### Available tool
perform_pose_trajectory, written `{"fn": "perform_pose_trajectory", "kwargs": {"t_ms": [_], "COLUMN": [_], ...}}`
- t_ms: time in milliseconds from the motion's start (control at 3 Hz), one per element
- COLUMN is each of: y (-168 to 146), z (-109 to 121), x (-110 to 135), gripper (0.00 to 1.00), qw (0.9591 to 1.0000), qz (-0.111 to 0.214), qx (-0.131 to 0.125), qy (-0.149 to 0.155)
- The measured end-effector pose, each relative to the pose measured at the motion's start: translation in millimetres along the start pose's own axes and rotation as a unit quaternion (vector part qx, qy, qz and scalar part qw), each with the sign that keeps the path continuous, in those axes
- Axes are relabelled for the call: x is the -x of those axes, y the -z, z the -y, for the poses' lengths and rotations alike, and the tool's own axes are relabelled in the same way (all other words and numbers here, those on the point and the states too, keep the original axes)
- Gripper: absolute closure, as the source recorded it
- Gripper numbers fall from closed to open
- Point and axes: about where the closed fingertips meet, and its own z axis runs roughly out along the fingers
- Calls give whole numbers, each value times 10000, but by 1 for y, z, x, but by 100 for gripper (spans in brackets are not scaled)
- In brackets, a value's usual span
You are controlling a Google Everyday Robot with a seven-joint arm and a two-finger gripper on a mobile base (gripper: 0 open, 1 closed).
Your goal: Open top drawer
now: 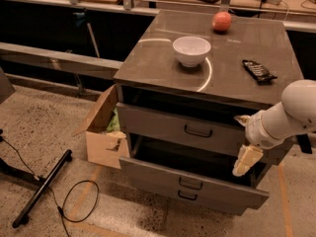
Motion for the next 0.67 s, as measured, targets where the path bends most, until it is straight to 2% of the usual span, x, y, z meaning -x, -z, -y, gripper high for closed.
{"fn": "perform_pose_trajectory", "kwargs": {"t_ms": [333, 667], "y": [-9, -11], "z": [0, -4], "x": [-1, -3], "gripper": [18, 41], "qw": [10000, 9999], "qz": [-13, -16], "qx": [71, 145], "qy": [51, 80]}}
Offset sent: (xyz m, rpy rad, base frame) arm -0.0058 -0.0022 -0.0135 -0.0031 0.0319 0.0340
